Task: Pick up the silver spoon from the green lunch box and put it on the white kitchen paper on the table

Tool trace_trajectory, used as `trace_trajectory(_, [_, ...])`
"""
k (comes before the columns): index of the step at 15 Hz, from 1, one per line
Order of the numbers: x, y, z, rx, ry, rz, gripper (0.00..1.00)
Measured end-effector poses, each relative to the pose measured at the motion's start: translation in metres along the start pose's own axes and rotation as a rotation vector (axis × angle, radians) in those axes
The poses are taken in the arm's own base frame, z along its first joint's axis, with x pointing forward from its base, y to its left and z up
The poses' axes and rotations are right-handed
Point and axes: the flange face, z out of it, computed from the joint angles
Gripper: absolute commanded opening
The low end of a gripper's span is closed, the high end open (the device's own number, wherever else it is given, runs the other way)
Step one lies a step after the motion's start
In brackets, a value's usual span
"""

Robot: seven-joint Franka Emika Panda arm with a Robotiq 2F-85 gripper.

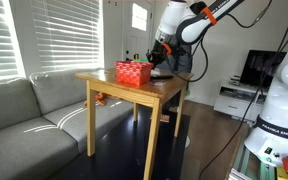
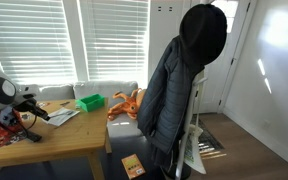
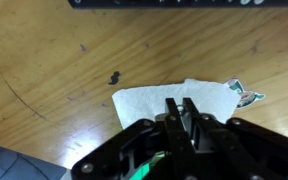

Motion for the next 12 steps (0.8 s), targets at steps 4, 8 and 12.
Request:
trace_trajectory(4, [0.000,-0.001,0.007,-0.003,-0.012,-0.009,0.40])
trace_trajectory(8, [-0.007,-0.003,0.021,-0.009,-0.044,-0.035,0.61])
trace_trajectory(12, [-0.009,-0.003,0.028,-0.006,-0.065,-0.053,0.88])
